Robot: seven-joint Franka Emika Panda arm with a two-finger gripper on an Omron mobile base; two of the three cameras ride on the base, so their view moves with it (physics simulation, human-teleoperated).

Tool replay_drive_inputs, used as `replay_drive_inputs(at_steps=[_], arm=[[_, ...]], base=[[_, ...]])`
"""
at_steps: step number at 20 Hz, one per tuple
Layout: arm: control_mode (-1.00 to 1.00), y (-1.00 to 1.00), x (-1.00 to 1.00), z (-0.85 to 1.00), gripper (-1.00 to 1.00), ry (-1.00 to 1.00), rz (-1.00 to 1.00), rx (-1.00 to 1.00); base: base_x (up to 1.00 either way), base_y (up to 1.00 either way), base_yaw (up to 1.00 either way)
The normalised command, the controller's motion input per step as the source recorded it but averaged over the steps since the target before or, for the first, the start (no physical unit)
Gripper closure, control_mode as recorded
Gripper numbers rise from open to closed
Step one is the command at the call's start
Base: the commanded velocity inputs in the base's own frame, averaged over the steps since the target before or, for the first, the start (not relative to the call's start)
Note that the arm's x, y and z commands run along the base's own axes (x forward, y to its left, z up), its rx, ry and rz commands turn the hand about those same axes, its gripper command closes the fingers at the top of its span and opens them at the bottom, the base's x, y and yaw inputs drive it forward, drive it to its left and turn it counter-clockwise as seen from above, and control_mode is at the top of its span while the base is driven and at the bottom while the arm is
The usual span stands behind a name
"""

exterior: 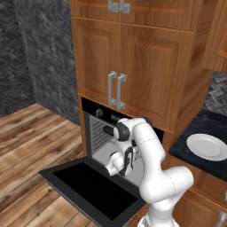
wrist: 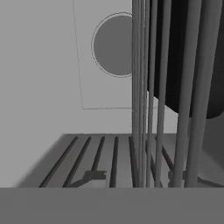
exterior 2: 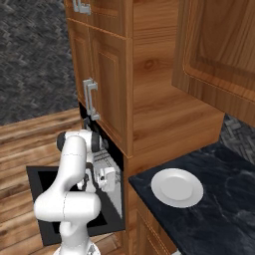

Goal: Take the baked cake out of the oven and place it on the plate for cooling. Then close the oven door.

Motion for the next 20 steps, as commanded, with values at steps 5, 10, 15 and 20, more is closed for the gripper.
replay_drive_inputs(at_steps=[5, 10, 15, 20], arm=[[-1.00, 0.02, 0.00, -0.36, 1.00, 0.18, 0.00, 0.07], [-1.00, 0.14, 0.00, -0.37, 1.00, 0.20, 0.01, 0.08], [-1.00, 0.29, -0.04, -0.41, 1.00, 0.22, 0.02, 0.08], [-1.00, 0.43, -0.22, -0.45, 1.00, 0.21, 0.04, 0.07]], base=[[0.00, 0.00, 0.00], [0.00, 0.00, 0.00], [0.00, 0.00, 0.00], [0.00, 0.00, 0.00]])
